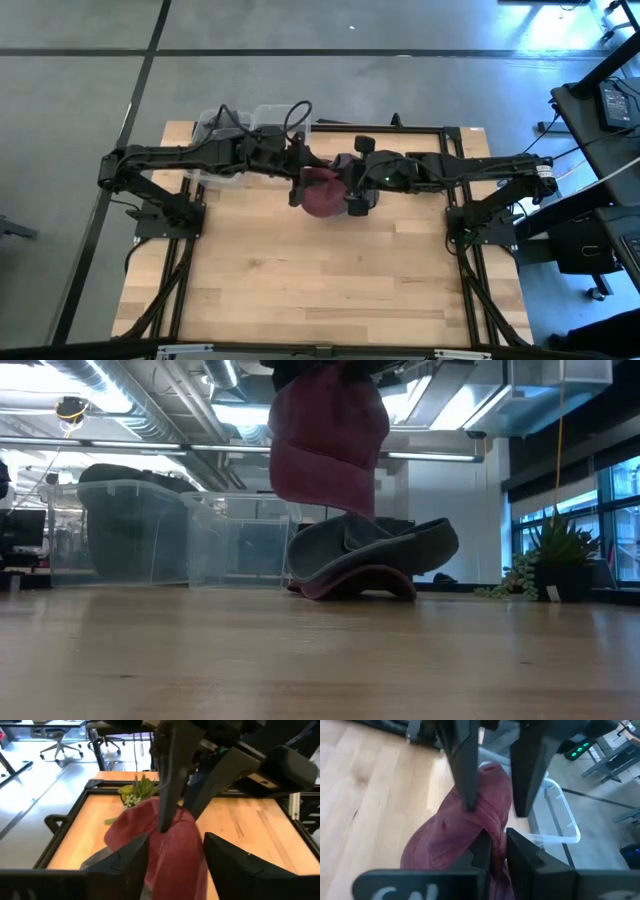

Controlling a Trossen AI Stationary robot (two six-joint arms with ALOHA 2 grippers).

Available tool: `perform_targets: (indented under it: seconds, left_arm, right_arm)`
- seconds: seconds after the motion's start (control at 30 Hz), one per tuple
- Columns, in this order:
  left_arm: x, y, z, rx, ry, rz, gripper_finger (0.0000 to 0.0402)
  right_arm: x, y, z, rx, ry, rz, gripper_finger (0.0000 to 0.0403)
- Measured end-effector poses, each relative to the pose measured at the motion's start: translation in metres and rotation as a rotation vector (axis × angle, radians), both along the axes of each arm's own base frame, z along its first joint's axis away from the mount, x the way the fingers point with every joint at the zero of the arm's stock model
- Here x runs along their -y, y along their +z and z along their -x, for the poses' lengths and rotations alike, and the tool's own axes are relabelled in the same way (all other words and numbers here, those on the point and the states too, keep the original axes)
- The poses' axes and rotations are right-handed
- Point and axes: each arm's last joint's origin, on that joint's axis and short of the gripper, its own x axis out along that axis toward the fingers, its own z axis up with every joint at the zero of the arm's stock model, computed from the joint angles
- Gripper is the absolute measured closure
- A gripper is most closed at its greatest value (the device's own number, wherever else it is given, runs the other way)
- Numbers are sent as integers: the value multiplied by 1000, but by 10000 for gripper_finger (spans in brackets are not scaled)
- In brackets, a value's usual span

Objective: Pick & Place hat
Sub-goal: Put the bottom red cap into the right transparent bin

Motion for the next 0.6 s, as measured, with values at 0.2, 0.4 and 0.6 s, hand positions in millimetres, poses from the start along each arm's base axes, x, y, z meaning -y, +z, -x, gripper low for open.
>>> perform_targets:
  seconds: [0.2,0.4,0.6]
  left_arm:
    - [1,1,-1,13,5,22,305]
    - [1,1,-1,17,-23,-54,390]
    - [-1,4,2,26,-13,-54,393]
  right_arm:
    - [0,3,-2,40,-1,-4,359]
    - [0,2,-1,24,14,9,357]
    - [-3,2,0,7,31,28,315]
